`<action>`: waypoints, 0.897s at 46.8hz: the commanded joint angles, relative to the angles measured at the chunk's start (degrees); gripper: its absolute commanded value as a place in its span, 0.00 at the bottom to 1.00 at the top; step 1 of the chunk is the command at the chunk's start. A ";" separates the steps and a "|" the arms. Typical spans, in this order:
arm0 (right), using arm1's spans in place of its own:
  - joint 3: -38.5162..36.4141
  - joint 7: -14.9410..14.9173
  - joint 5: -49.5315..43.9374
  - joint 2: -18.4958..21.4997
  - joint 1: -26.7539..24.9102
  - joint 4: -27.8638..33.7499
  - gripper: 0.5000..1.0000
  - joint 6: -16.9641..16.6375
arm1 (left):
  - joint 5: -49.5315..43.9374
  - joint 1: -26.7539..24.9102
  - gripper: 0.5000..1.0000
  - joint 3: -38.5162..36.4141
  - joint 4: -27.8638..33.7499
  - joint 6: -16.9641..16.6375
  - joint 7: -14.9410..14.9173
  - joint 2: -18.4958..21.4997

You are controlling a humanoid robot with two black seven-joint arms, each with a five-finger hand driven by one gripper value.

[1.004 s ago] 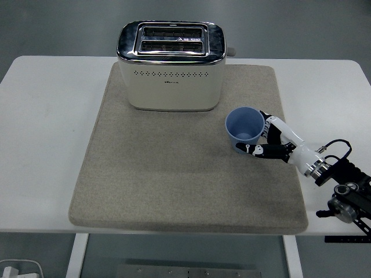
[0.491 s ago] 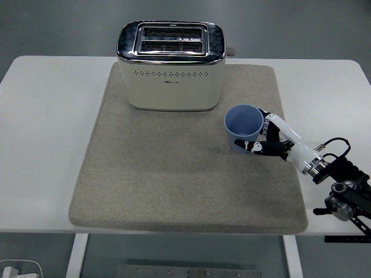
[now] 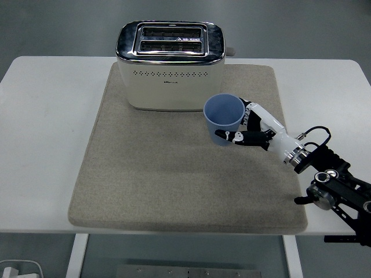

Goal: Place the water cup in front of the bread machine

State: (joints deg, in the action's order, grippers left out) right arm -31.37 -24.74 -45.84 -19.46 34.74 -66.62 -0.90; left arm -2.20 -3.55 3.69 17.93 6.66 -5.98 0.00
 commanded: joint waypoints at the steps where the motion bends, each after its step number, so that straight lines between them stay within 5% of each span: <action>1: 1.31 0.65 0.05 0.30 1.12 0.00 0.39 0.46 | 0.00 0.04 1.00 0.00 0.00 0.02 0.00 0.00; 42: 8.61 2.32 0.58 14.45 9.12 4.92 0.44 4.76 | -0.08 -0.05 1.00 0.00 0.70 0.02 0.00 0.00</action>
State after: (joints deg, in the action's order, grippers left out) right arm -22.90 -22.41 -45.25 -5.83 43.49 -62.48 3.89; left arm -2.27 -3.54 3.69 18.65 6.67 -5.97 -0.01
